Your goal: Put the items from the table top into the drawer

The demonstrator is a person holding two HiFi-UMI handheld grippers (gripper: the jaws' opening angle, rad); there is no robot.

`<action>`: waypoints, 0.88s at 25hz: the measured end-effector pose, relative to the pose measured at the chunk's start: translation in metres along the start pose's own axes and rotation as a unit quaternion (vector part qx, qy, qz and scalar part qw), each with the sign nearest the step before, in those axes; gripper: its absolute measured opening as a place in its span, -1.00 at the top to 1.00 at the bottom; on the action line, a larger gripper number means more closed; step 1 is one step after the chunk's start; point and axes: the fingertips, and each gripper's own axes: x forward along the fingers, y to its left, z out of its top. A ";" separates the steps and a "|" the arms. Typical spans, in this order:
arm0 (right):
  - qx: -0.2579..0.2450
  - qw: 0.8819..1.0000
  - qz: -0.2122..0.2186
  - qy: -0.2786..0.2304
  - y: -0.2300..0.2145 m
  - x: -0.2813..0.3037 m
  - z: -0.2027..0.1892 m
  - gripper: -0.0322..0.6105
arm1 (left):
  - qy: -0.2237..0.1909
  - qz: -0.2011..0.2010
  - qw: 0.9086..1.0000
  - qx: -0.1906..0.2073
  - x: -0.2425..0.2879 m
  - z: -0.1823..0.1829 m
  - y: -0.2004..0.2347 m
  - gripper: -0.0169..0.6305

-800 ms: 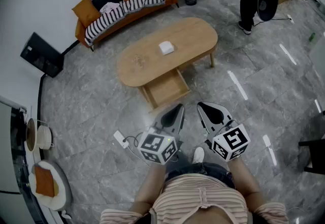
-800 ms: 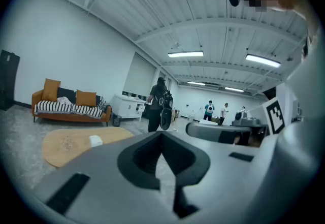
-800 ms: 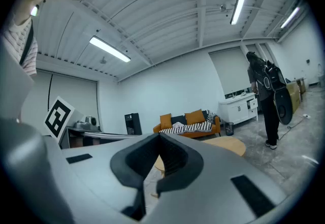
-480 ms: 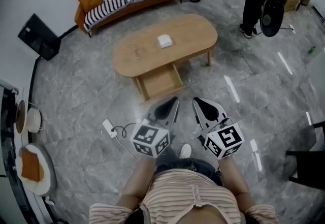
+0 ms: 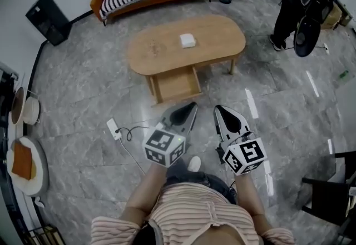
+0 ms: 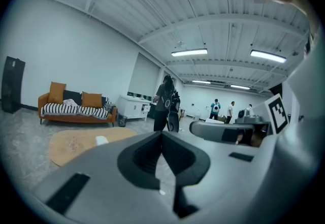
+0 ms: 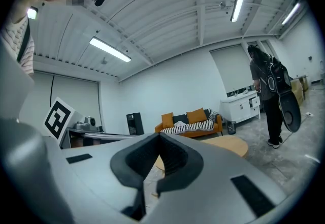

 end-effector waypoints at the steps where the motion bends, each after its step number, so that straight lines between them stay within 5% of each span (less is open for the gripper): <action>1: -0.001 1.000 0.001 0.002 0.000 0.001 -0.002 0.87 | 0.001 0.003 1.000 -0.002 0.000 -0.001 0.002 0.91; 12: 0.023 0.999 0.019 0.014 -0.001 0.017 -0.006 0.87 | 0.015 0.033 0.999 -0.021 -0.003 -0.005 0.034 0.90; 22: 0.032 0.999 0.012 0.034 -0.027 0.077 -0.013 0.87 | 0.030 0.044 0.997 -0.052 0.032 -0.011 0.105 0.90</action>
